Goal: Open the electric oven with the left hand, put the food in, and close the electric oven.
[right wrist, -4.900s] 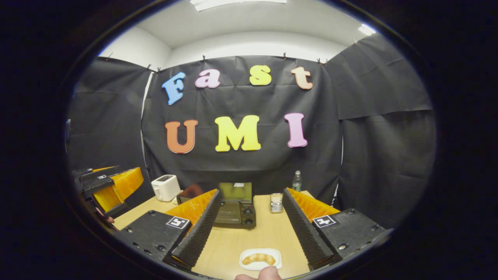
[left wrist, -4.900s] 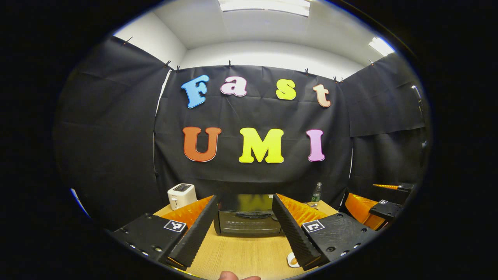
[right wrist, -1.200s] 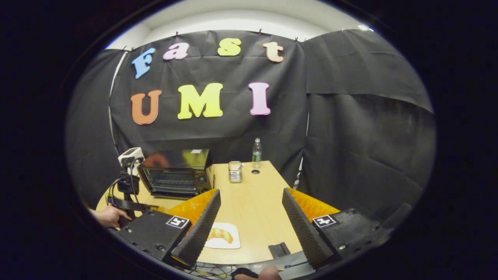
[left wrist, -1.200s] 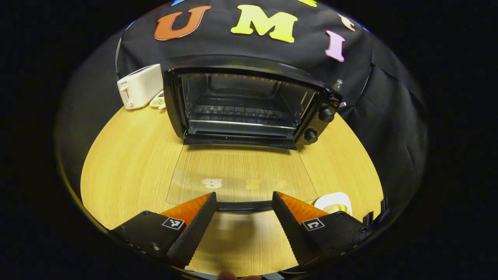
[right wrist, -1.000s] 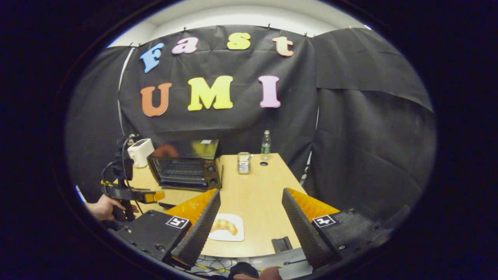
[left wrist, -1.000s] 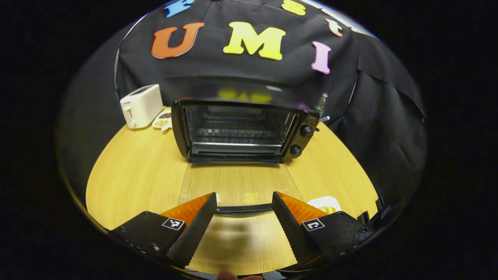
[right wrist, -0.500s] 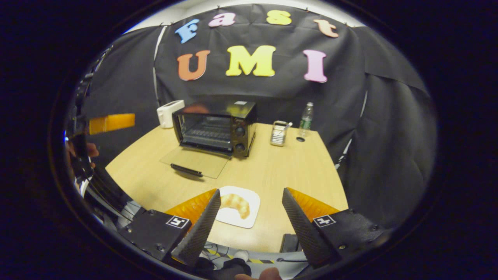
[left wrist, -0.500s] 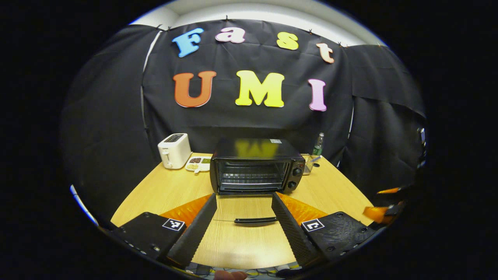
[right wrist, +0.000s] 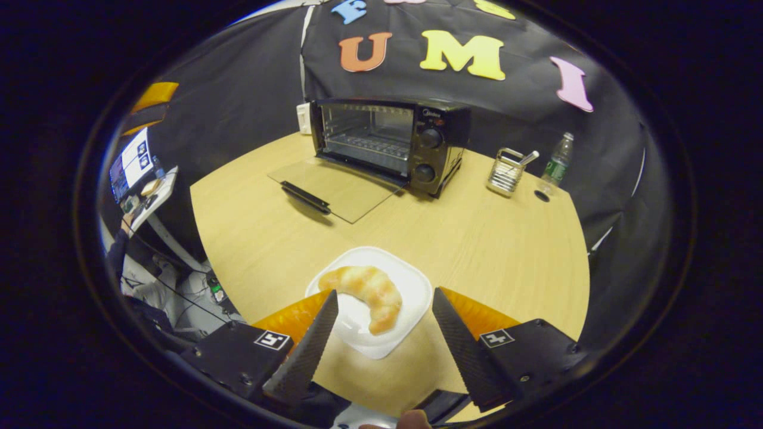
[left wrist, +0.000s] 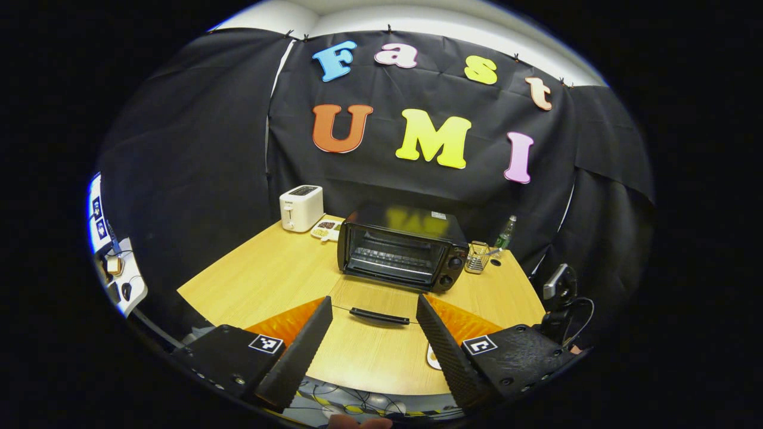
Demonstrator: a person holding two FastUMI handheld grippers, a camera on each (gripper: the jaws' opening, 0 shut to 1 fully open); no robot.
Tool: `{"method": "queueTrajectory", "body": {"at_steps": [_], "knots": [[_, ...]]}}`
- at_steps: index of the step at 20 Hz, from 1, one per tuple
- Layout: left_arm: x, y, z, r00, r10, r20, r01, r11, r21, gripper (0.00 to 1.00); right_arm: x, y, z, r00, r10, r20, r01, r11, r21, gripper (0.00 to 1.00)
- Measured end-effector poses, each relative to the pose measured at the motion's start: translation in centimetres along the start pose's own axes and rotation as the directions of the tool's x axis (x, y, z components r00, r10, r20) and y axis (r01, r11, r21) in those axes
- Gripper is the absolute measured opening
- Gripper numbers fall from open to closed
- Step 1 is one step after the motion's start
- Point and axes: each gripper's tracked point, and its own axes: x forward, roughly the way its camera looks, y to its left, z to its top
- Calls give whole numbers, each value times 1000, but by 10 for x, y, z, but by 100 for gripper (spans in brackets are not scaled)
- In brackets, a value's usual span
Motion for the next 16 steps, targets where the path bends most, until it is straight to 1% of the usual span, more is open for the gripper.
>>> {"method": "queueTrajectory", "body": {"at_steps": [4, 7, 9, 10, 13, 14, 15, 16], "knots": [[-3, 4, -3, 997, 71, -18, -71, 997, 3, 94, 35, -2, -7, 997, 61, -41, -64, 996, -55, 97], [-5, 6, -6, 993, 117, -34, -117, 993, -16, 94, 48, 3, -21, 989, 119, -89, -127, 989, -78, 97], [-4, 6, -7, 990, 139, -39, -140, 990, -29, 94, 55, 5, -25, 985, 138, -108, -147, 986, -79, 93], [-3, 6, -7, 988, 146, -42, -148, 988, -34, 94, 56, 6, -27, 983, 147, -113, -157, 985, -77, 86], [-2, 1, -5, 988, 148, -40, -150, 988, -29, 94, 60, 4, -22, 981, 158, -112, -168, 982, -90, 74], [-1, 0, -4, 989, 146, -38, -147, 989, -24, 94, 59, 2, -22, 982, 154, -107, -164, 982, -89, 66], [-1, -2, -2, 989, 141, -35, -142, 990, -19, 94, 59, 2, -21, 982, 155, -105, -163, 984, -76, 60], [0, -3, -1, 990, 135, -32, -135, 991, -15, 94, 58, 1, -21, 982, 155, -105, -162, 985, -60, 50]]}}
